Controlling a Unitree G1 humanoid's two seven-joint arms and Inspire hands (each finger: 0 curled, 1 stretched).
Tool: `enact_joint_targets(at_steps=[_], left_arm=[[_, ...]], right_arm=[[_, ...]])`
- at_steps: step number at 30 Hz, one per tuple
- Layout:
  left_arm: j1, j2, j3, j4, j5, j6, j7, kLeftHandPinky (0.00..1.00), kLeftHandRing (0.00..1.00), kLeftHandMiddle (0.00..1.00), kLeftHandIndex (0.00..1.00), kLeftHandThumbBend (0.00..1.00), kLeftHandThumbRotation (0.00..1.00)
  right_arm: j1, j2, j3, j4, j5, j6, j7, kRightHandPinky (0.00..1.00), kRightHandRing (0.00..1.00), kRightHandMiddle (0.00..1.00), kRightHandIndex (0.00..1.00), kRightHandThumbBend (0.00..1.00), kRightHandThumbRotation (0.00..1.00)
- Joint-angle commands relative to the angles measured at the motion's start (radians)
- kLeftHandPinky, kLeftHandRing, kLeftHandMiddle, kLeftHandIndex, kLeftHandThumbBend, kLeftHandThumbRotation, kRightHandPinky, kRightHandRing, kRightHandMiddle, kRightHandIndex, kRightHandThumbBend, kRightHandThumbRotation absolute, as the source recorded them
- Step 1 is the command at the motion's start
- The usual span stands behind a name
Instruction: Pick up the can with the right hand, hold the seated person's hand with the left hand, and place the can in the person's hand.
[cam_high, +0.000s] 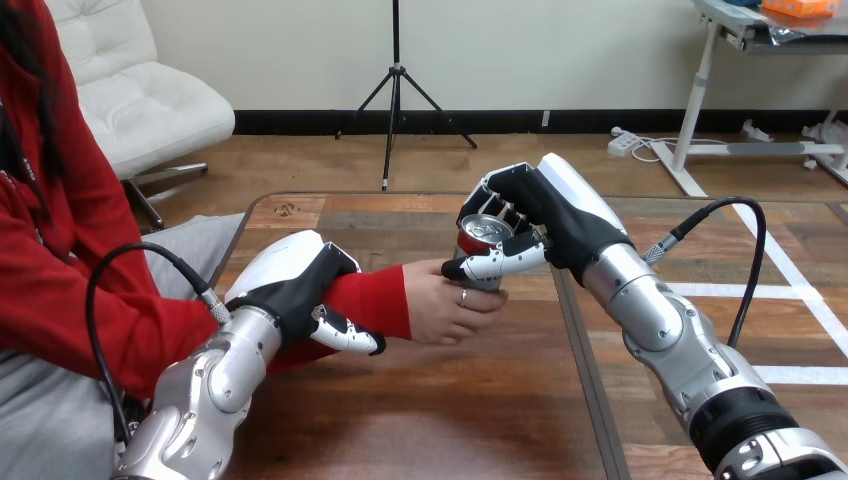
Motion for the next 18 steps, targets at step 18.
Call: enact_joint_targets(at_steps=[18], left_arm=[[-0.253,-0.014,0.019,-0.167,-0.010,-0.147,0.126,0.47,0.58,0.63,0.62,0.71,0.29]], right_arm=[[-0.198,-0.019,-0.043,-0.159,0.049,0.026,0.032,0.41,0.48,0.52,0.55,0.73,0.43]])
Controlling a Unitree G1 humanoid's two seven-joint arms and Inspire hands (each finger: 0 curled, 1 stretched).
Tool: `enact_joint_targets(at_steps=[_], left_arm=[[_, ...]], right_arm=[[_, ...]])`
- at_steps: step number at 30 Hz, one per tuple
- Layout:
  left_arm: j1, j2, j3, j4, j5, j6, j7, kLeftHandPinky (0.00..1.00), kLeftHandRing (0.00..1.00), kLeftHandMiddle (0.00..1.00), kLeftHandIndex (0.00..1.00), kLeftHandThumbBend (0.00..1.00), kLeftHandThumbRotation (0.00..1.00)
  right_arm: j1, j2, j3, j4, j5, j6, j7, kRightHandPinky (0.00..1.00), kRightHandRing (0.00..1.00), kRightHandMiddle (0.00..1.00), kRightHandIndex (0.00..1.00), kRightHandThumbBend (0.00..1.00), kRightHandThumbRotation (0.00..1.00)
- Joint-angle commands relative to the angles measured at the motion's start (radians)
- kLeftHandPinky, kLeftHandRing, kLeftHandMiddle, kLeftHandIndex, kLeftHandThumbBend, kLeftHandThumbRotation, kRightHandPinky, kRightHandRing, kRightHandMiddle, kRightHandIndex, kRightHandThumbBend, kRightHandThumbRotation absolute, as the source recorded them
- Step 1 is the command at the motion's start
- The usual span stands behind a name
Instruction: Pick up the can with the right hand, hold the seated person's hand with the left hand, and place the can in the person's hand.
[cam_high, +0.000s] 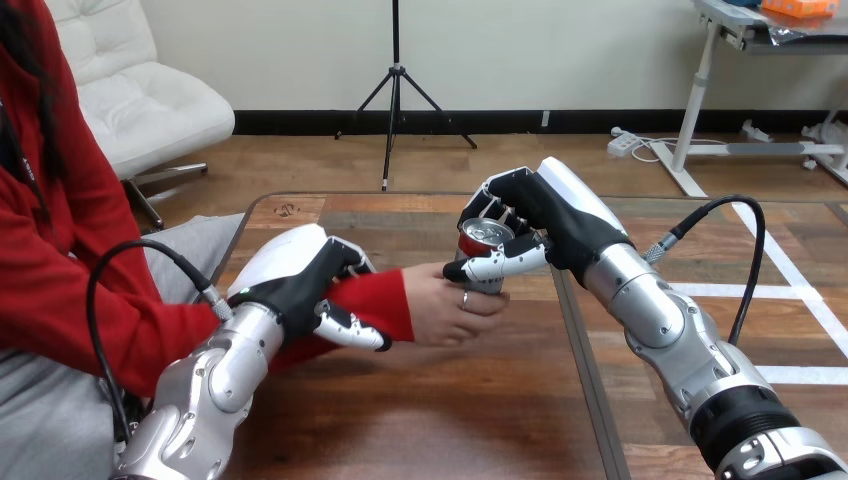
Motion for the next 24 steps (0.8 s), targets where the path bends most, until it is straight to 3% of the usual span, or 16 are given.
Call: enact_joint_targets(at_steps=[1,18,24], left_arm=[[-0.251,-0.016,0.018,-0.163,-0.011,-0.100,0.096,0.47,0.58,0.63,0.62,0.71,0.28],[-0.240,-0.008,0.023,-0.174,-0.009,-0.111,0.121,0.48,0.60,0.65,0.63,0.67,0.27],[-0.233,-0.011,0.029,-0.179,-0.030,-0.120,0.121,0.50,0.63,0.67,0.64,0.66,0.30]], right_arm=[[-0.196,-0.015,-0.039,-0.143,0.047,-0.006,0.004,0.41,0.48,0.52,0.55,0.73,0.47],[-0.165,-0.020,-0.034,-0.161,0.047,-0.014,0.001,0.48,0.53,0.56,0.57,0.81,0.84],[-0.157,-0.019,-0.035,-0.166,0.053,-0.009,0.004,0.47,0.54,0.58,0.59,0.83,0.93]])
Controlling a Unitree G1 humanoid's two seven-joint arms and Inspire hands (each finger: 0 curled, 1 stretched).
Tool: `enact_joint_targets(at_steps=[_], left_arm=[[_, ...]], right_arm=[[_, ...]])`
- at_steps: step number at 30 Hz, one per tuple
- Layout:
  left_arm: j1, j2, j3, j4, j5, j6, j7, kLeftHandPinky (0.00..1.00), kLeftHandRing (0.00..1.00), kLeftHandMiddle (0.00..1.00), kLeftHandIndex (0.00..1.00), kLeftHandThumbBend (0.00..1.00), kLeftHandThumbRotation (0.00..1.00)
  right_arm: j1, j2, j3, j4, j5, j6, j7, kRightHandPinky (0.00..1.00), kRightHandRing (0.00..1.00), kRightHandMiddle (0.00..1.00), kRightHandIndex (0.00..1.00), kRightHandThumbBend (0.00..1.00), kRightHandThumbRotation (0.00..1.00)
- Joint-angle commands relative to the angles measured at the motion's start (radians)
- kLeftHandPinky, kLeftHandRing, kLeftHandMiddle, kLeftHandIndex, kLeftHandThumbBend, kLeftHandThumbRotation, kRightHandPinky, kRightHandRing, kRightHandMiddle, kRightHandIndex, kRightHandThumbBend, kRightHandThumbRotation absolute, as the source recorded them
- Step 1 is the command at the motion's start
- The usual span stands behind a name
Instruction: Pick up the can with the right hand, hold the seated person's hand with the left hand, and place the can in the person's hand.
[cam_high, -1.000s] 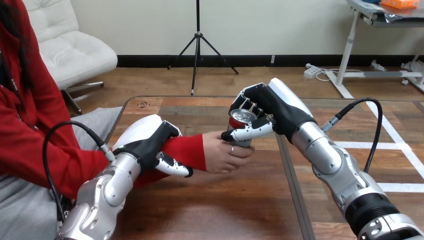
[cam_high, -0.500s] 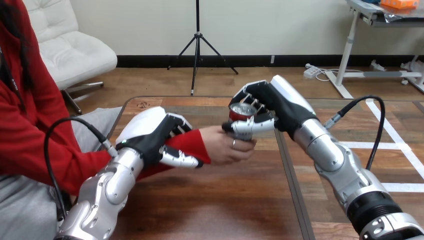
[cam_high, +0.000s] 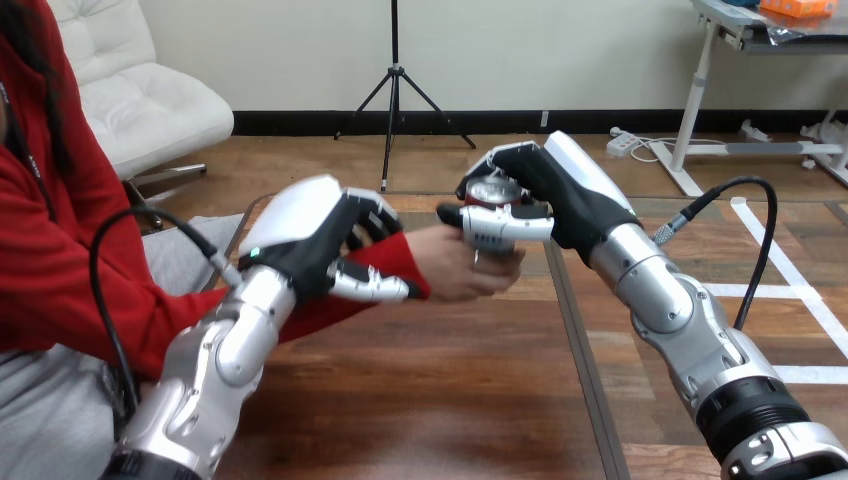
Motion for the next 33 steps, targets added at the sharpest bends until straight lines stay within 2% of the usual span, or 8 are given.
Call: enact_joint_targets(at_steps=[1,4,10,14,21,26,33], left_arm=[[-0.168,-0.010,0.029,-0.137,-0.030,-0.062,0.053,0.50,0.63,0.68,0.64,0.66,0.30],[-0.163,-0.009,0.031,-0.140,-0.038,-0.064,0.051,0.52,0.65,0.69,0.66,0.66,0.33],[-0.152,-0.006,0.032,-0.153,-0.054,-0.063,0.045,0.56,0.69,0.73,0.69,0.71,0.45],[-0.145,-0.003,0.032,-0.159,-0.065,-0.066,0.047,0.58,0.72,0.75,0.72,0.79,0.55],[-0.134,0.001,0.031,-0.164,-0.078,-0.069,0.051,0.61,0.74,0.77,0.76,0.91,0.63],[-0.126,0.003,0.029,-0.167,-0.087,-0.069,0.051,0.62,0.75,0.78,0.78,0.96,0.66],[-0.115,0.003,0.029,-0.174,-0.093,-0.063,0.047,0.64,0.77,0.80,0.80,1.00,0.67]], right_arm=[[-0.151,-0.003,-0.026,-0.086,0.038,-0.014,0.004,0.47,0.54,0.58,0.59,0.83,0.94],[-0.146,-0.001,-0.031,-0.087,0.052,-0.016,0.015,0.48,0.56,0.60,0.61,0.84,0.97],[-0.136,-0.003,-0.040,-0.086,0.083,-0.015,0.042,0.49,0.59,0.63,0.65,0.89,0.99],[-0.128,-0.007,-0.040,-0.094,0.097,-0.005,0.061,0.53,0.64,0.67,0.68,0.96,1.00],[-0.116,-0.010,-0.048,-0.100,0.128,0.012,0.093,0.60,0.72,0.74,0.74,1.00,1.00],[-0.105,-0.012,-0.052,-0.100,0.150,0.017,0.106,0.65,0.77,0.78,0.78,1.00,1.00],[-0.090,-0.015,-0.053,-0.104,0.165,0.011,0.109,0.69,0.81,0.82,0.83,1.00,1.00]])
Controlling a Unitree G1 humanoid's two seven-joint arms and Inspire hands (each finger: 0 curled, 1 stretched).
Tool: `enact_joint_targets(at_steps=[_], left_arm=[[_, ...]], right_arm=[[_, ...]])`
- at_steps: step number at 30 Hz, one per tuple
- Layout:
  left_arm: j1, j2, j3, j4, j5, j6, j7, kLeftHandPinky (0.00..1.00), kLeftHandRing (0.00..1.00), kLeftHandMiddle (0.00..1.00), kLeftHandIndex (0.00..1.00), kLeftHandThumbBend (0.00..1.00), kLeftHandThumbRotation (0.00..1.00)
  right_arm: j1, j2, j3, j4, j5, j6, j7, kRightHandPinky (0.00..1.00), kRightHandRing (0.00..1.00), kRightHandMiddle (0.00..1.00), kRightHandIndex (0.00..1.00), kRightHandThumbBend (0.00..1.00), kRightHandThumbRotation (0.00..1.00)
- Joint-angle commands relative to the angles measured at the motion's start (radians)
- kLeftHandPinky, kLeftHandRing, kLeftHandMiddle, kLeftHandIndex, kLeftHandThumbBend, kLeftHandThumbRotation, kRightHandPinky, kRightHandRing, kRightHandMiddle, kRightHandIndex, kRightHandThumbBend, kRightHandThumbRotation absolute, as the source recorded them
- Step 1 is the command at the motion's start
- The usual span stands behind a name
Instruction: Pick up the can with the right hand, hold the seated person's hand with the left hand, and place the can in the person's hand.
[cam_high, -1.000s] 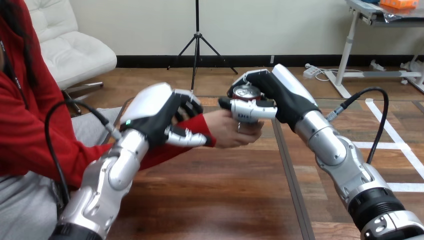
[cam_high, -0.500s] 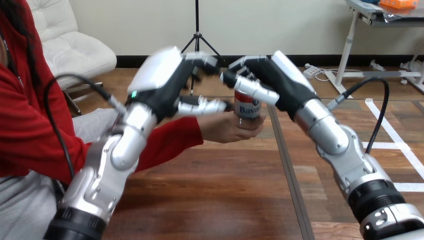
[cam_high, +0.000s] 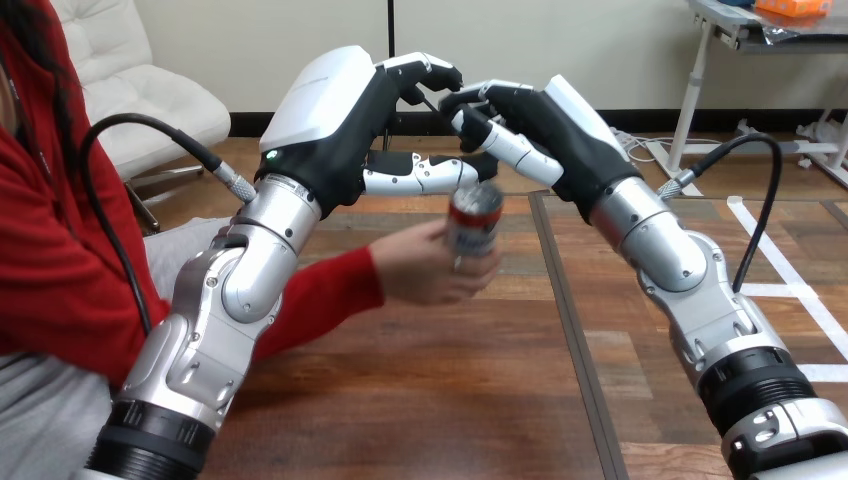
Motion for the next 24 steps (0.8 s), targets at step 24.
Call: enact_joint_targets(at_steps=[24], left_arm=[[0.039,0.003,0.028,-0.035,-0.076,-0.020,0.008,0.67,0.81,0.84,0.83,0.95,0.89]], right_arm=[[0.025,-0.007,-0.040,-0.056,0.074,-0.033,0.009,0.75,0.88,0.90,0.91,1.00,1.00]])
